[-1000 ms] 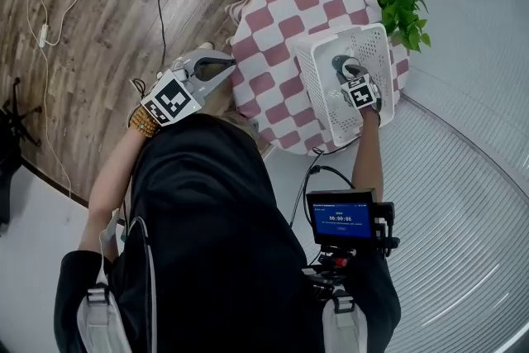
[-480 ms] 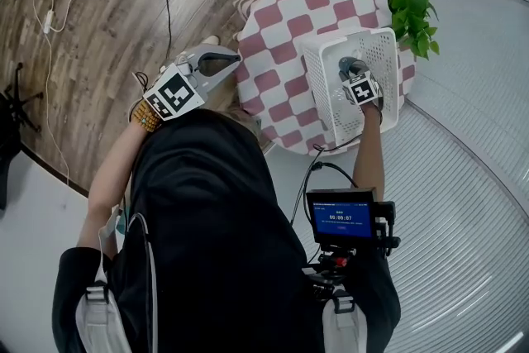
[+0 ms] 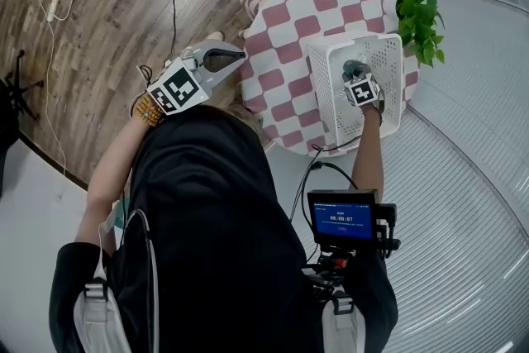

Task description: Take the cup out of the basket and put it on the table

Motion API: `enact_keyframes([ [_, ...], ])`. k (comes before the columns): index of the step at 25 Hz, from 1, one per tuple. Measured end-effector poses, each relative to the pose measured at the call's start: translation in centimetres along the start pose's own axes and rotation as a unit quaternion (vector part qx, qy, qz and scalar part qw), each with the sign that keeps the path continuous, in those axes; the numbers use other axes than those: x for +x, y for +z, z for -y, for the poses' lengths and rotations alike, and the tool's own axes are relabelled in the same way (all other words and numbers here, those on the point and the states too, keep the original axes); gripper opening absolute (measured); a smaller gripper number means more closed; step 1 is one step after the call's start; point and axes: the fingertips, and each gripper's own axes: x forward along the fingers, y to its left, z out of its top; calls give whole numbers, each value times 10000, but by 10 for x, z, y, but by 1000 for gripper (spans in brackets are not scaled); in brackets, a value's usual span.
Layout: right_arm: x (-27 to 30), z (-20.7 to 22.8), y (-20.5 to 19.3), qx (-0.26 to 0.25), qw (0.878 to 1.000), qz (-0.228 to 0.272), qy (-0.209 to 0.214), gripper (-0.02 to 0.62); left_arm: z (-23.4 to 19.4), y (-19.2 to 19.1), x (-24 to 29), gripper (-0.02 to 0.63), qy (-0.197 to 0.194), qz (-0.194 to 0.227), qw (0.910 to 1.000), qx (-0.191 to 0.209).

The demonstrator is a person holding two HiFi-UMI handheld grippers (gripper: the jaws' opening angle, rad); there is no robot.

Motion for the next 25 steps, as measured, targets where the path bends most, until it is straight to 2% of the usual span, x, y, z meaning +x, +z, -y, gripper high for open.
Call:
enact_keyframes([
  [11, 0, 3, 2, -69, 9994, -172, -281, 71, -3, -1, -2, 5, 23, -38, 10000, -40],
  [18, 2, -3, -6, -483, 9974, -404, -348, 51, 1, -4, 4, 5, -58, -73, 10000, 1],
  [25, 4, -4, -8, -223, 9988, -367, -223, 46, 1, -6, 8, 5, -83, -82, 9999, 23],
])
